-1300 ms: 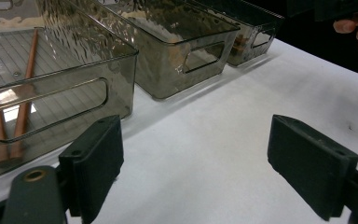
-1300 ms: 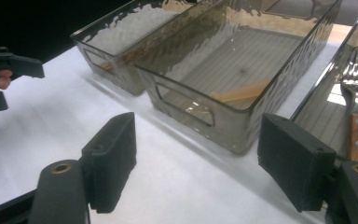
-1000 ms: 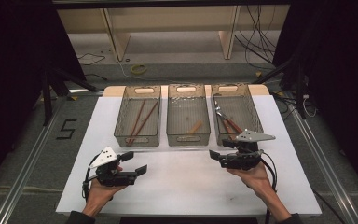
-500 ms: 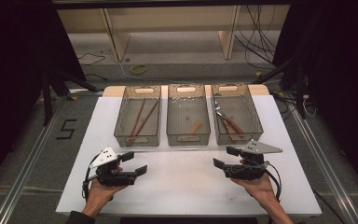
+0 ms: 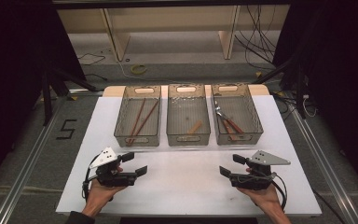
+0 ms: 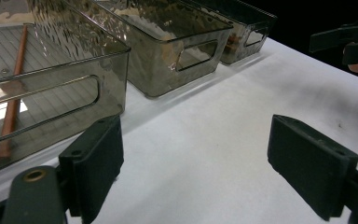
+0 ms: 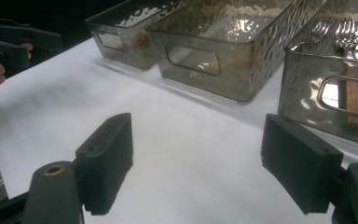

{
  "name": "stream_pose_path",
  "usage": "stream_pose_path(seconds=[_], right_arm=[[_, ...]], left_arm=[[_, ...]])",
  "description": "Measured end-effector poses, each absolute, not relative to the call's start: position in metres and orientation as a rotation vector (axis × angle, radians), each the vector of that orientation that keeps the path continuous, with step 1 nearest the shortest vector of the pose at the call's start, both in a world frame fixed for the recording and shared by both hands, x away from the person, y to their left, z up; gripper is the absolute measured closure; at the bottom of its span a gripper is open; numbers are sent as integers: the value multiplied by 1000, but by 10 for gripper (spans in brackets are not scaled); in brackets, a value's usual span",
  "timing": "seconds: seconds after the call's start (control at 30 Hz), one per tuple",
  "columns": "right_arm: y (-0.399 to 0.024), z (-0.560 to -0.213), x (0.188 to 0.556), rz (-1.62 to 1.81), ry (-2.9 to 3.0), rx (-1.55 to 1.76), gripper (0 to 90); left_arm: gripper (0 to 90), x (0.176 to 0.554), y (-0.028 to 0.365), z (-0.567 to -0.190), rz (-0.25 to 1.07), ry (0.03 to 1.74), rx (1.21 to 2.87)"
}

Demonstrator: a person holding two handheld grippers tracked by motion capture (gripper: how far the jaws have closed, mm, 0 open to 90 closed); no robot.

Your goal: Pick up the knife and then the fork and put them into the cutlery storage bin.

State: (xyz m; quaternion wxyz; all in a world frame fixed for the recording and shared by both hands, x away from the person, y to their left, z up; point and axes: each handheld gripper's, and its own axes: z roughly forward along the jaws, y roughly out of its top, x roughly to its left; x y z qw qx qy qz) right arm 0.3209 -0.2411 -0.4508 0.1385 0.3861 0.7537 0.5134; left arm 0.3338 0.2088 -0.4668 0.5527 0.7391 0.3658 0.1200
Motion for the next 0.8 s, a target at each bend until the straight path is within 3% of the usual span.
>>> stream_pose_path(seconds=[0.8], right_arm=[[-243,-451,322,1489,2163,1125,244]], left_arm=[[176,334,208,-467,284,864,1750]])
